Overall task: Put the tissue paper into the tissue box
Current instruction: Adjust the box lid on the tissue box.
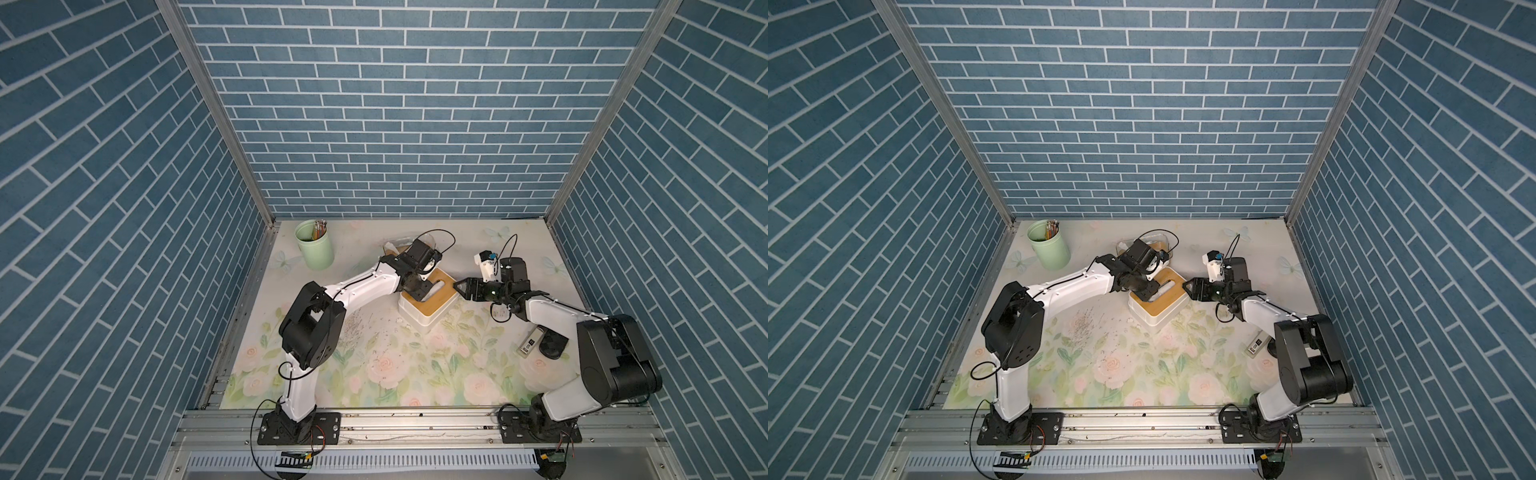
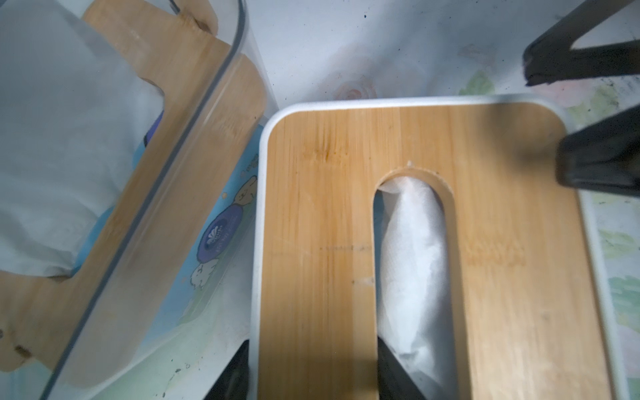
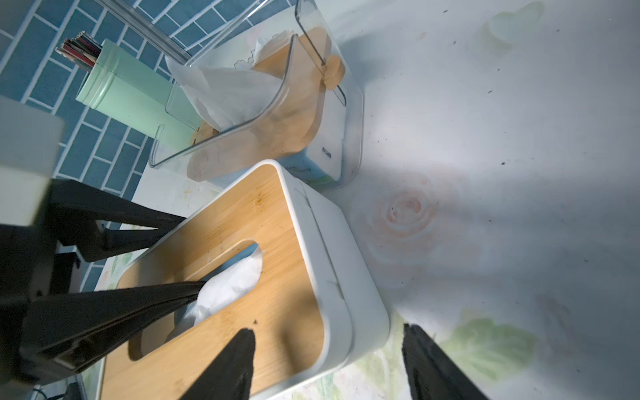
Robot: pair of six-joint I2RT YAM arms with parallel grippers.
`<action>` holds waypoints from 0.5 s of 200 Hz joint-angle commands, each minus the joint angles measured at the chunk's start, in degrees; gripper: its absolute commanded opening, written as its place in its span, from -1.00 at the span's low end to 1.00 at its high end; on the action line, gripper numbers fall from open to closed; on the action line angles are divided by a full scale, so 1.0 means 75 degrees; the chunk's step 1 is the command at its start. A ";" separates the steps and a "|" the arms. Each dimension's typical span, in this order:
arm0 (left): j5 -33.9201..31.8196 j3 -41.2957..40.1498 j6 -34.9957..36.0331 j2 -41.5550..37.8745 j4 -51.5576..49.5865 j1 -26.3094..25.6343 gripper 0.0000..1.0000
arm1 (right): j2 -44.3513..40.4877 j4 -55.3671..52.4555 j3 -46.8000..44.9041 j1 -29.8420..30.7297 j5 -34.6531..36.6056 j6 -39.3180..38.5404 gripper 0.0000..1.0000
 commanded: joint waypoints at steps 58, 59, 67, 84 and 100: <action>0.0423 -0.0023 0.0351 0.0114 0.0157 0.0316 -0.69 | 0.0178 0.0299 -0.0294 0.0032 -0.1996 0.0121 0.32; 0.0424 -0.0012 0.0351 0.0122 0.0146 0.0317 -0.67 | 0.0156 0.0296 -0.0313 0.0035 -0.1991 0.0115 0.32; 0.0395 0.0075 0.0330 0.0157 0.0076 0.0349 -0.48 | -0.0007 0.0273 -0.0473 0.0061 -0.1949 0.0131 0.32; 0.0319 0.0213 0.0207 0.0098 0.0042 0.0395 -0.19 | -0.0327 0.0245 -0.0815 0.0126 -0.1861 0.0195 0.32; 0.0356 0.0256 0.0101 -0.0028 0.0076 0.0433 0.00 | -0.0582 0.0269 -0.1097 0.0276 -0.1858 0.0261 0.32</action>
